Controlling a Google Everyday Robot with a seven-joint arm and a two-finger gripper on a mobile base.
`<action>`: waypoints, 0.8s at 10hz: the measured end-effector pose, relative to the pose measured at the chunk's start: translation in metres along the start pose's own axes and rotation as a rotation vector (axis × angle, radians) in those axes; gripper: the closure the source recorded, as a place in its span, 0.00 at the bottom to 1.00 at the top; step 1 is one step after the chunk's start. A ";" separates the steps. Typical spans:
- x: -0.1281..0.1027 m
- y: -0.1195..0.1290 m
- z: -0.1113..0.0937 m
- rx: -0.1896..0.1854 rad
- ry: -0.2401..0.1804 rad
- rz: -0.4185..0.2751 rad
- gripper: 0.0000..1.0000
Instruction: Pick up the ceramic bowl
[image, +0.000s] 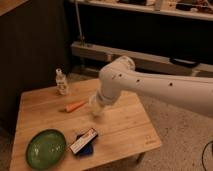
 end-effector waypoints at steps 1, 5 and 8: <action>-0.002 0.001 -0.003 -0.037 -0.017 0.033 0.35; -0.005 0.047 -0.010 -0.307 -0.107 -0.135 0.35; -0.017 0.094 -0.009 -0.290 -0.107 -0.264 0.35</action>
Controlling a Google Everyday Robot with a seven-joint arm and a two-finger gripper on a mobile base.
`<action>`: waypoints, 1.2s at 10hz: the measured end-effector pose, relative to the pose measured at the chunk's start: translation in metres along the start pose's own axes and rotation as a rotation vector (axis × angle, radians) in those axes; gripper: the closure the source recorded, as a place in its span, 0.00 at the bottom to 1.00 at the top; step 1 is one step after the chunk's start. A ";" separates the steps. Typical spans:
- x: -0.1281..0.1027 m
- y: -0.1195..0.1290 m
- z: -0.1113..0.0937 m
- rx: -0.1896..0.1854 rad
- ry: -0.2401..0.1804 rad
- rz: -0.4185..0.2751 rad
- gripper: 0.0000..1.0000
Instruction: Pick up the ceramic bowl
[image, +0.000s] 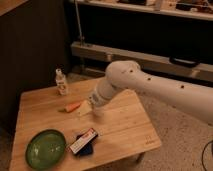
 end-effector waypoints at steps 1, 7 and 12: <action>-0.009 0.005 0.009 0.020 0.038 -0.022 0.35; -0.038 0.017 0.095 -0.055 0.204 -0.099 0.35; -0.020 0.054 0.134 -0.130 0.270 -0.160 0.35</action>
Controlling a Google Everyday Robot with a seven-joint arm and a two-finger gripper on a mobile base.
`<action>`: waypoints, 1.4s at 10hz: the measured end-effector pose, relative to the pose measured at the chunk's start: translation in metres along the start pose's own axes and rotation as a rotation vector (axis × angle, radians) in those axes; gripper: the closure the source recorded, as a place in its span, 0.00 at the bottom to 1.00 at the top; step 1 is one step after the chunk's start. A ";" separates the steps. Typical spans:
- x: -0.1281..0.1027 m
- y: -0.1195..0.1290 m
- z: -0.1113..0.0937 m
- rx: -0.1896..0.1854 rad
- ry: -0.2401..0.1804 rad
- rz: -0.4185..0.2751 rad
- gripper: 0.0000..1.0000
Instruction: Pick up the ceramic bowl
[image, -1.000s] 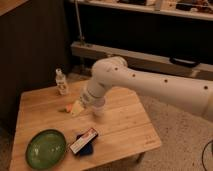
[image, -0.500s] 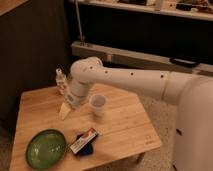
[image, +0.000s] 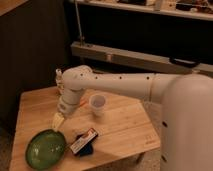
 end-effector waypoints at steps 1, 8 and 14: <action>0.000 0.005 0.007 -0.009 0.009 -0.012 0.35; -0.028 0.012 0.072 -0.068 0.076 -0.070 0.35; -0.027 -0.007 0.102 -0.044 0.098 -0.054 0.35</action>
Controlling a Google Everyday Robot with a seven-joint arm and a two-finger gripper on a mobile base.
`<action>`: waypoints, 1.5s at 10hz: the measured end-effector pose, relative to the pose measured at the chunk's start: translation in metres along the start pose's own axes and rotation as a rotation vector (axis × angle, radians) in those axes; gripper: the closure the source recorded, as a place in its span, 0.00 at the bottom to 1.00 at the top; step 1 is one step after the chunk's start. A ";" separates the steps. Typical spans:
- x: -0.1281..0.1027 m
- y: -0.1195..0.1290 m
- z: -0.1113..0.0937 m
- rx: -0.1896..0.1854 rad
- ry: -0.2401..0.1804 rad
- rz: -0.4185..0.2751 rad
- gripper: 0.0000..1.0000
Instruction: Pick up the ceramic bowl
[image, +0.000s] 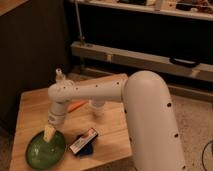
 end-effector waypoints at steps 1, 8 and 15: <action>0.000 -0.003 -0.001 0.014 -0.004 0.009 0.35; 0.006 -0.017 0.002 0.076 -0.009 0.042 0.44; 0.008 -0.022 0.010 0.085 0.006 0.050 0.44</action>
